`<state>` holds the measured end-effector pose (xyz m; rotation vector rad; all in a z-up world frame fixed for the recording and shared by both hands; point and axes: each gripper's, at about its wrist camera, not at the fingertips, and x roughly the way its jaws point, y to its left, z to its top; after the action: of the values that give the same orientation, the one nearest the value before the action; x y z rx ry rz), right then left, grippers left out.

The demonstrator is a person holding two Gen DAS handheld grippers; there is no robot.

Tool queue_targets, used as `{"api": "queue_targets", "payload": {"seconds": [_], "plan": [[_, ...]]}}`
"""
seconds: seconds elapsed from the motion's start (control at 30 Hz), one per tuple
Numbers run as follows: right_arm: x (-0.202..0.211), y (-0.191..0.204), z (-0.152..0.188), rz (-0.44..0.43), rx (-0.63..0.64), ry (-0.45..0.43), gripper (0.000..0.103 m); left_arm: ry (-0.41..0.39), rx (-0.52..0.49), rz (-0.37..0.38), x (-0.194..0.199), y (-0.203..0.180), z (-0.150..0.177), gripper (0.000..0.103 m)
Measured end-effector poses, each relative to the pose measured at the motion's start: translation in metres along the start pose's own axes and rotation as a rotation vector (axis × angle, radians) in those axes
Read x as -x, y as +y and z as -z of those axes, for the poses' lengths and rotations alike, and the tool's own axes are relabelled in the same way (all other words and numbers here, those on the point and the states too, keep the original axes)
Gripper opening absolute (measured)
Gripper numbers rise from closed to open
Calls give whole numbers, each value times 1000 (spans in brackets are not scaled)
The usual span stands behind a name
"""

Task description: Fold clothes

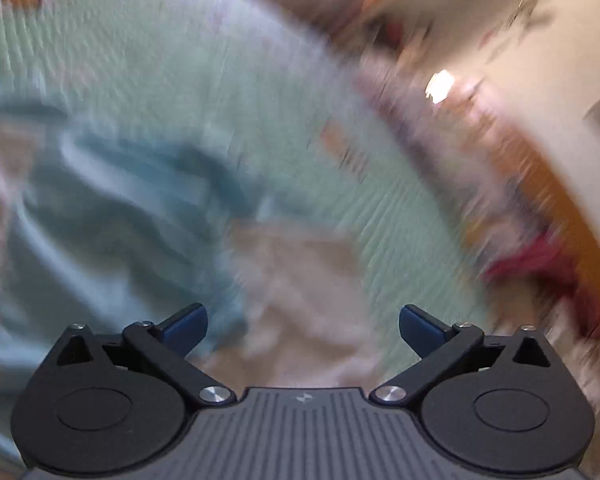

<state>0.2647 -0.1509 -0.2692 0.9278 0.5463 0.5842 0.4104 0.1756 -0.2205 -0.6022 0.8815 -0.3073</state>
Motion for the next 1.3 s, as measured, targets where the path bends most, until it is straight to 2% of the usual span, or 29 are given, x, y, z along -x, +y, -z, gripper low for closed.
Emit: {"api": "queue_targets", "payload": {"seconds": [0.03, 0.07, 0.17, 0.23, 0.27, 0.4, 0.47, 0.5, 0.53, 0.57, 0.67, 0.73, 0.8, 0.87, 0.9, 0.93, 1.07, 1.13, 1.2, 1.23, 1.27, 1.3], "plan": [[0, 0, 0, -1, 0, 1, 64, 25, 0, -30, -7, 4, 3, 95], [0, 0, -1, -2, 0, 2, 64, -10, 10, -8, 0, 5, 6, 96], [-1, 0, -1, -3, 0, 4, 64, -41, 31, 5, 24, 8, 8, 96], [-1, 1, 0, 0, 4, 5, 64, -70, 5, -30, 46, 13, 12, 96], [-2, 2, 0, 1, 6, 5, 64, -89, -4, -52, 57, 18, 14, 96], [-2, 2, 1, 0, 7, 6, 64, -246, 33, -216, 115, 71, 21, 98], [-3, 2, 2, 1, 10, 7, 64, -280, 106, -195, 136, 96, 23, 97], [-3, 2, 1, 2, 12, 8, 64, -298, 143, -184, 147, 109, 24, 83], [-3, 2, 1, 3, 13, 8, 64, -315, 180, -173, 157, 122, 25, 79], [-3, 3, 1, 3, 15, 9, 64, -332, 216, -162, 168, 135, 26, 79], [-4, 4, 2, 5, 18, 9, 64, -385, 324, -123, 199, 172, 29, 95], [-4, 4, 2, 6, 19, 9, 64, -444, 362, -27, 217, 180, 29, 98], [-4, 4, 1, 6, 18, 10, 64, -479, 374, -23, 227, 189, 30, 101], [-3, 5, 1, 5, 18, 10, 64, -427, 366, -164, 222, 198, 28, 101], [-3, 5, 1, 4, 17, 10, 64, -400, 369, -221, 220, 204, 27, 90], [-2, 5, 1, 3, 16, 10, 64, -382, 374, -265, 220, 210, 26, 89], [-2, 4, 1, -2, 13, 9, 64, -479, 406, -209, 241, 207, 15, 96], [-2, 4, 1, 1, 16, 9, 64, -464, 381, -136, 234, 202, 1, 99], [-2, 4, 1, 2, 17, 9, 64, -417, 329, -85, 218, 197, -12, 100], [-2, 3, 1, 1, 17, 9, 64, -380, 306, -83, 208, 195, -13, 101], [-2, 3, 1, 1, 16, 9, 64, -322, 291, -121, 194, 196, -17, 101], [-3, 3, 2, 0, 16, 9, 64, -274, 275, -209, 181, 196, -19, 96]]}}
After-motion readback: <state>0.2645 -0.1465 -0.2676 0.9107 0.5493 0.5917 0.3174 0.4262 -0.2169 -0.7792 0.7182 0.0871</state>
